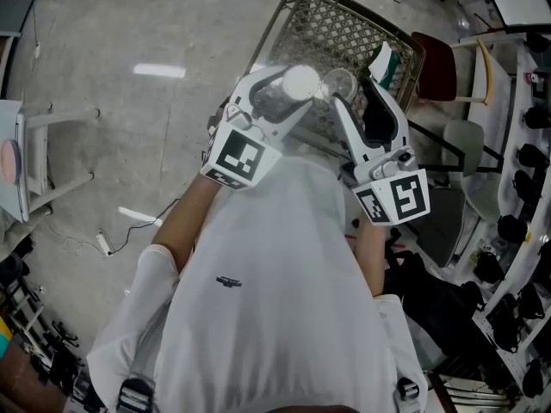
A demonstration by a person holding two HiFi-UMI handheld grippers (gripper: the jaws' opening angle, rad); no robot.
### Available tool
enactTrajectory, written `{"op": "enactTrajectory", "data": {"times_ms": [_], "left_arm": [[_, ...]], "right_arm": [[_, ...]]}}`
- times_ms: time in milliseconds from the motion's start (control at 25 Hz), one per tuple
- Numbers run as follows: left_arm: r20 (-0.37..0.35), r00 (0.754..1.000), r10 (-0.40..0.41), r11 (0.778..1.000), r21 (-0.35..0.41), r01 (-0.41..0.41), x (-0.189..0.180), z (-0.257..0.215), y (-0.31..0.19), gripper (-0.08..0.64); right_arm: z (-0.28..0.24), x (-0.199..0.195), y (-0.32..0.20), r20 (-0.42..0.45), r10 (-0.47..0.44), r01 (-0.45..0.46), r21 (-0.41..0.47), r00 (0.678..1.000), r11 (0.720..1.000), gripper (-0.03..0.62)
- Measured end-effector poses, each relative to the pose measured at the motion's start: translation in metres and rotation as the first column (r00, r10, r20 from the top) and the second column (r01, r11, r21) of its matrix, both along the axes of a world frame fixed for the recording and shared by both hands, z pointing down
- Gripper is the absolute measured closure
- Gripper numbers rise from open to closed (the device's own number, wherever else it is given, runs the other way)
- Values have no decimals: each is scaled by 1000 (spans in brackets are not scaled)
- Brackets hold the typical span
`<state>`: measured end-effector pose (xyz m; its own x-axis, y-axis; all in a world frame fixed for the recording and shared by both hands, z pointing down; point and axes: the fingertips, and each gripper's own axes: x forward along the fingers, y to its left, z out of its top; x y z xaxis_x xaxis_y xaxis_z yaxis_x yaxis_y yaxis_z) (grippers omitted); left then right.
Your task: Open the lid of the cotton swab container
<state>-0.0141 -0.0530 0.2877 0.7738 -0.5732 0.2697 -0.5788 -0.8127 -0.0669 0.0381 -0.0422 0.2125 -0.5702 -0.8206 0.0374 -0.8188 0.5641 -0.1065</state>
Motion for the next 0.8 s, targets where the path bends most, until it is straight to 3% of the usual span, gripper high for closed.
{"op": "enactTrajectory", "data": {"times_ms": [360,800], "left_arm": [[-12,1000,-14,1000,0,14,0,-1,-5,325],[9,1000,-22,1000,-11,22,1,3,-7,325]], "right_arm": [[22,18,-5,-36,94,-95,-40,995,995,396],[30,20,-7,-50,120,-123,-63,992,990,396]]}}
